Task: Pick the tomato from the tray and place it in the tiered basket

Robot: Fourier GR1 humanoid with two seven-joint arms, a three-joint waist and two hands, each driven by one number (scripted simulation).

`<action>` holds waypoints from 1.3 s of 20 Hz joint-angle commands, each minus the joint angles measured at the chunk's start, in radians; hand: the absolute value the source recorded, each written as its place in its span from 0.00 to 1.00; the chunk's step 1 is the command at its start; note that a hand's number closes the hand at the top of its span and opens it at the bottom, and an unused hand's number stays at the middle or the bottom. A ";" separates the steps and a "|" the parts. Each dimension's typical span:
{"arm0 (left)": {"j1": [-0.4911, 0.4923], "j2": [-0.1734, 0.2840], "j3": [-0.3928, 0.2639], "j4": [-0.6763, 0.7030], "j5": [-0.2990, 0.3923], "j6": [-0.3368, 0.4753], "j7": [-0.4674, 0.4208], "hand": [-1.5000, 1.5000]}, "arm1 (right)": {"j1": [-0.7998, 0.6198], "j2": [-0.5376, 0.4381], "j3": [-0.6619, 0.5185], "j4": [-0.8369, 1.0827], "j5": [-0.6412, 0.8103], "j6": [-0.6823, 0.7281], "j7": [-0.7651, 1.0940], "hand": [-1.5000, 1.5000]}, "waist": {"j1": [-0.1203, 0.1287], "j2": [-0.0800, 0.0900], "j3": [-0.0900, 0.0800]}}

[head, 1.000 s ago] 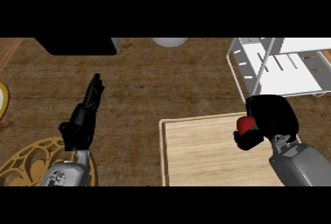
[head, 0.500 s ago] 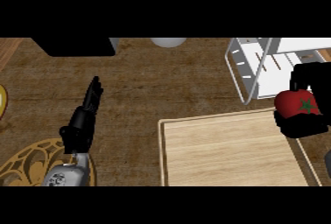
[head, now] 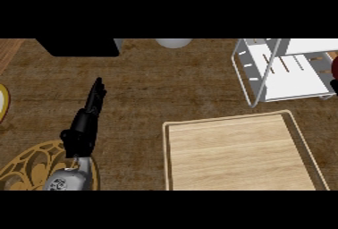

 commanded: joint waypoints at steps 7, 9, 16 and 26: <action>-0.043 0.012 0.009 -0.033 0.009 -0.032 0.076 0.50 | -0.165 0.006 -0.016 0.296 0.014 -0.138 -0.018 1.00 | 0.010 0.005 0.001; -0.060 0.014 0.030 0.000 0.017 -0.031 0.041 0.50 | -0.172 0.009 -0.019 0.343 0.037 -0.199 -0.037 1.00 | 0.010 0.006 0.001; -0.076 -0.003 0.037 0.074 0.002 -0.014 -0.006 0.50 | -0.187 -0.130 0.020 0.627 0.142 -0.361 -0.283 1.00 | 0.010 0.009 0.001; -0.033 0.000 -0.005 0.008 -0.013 -0.025 0.009 0.50 | -0.243 -0.111 -0.056 0.932 0.163 -0.518 -0.307 1.00 | 0.020 0.007 0.001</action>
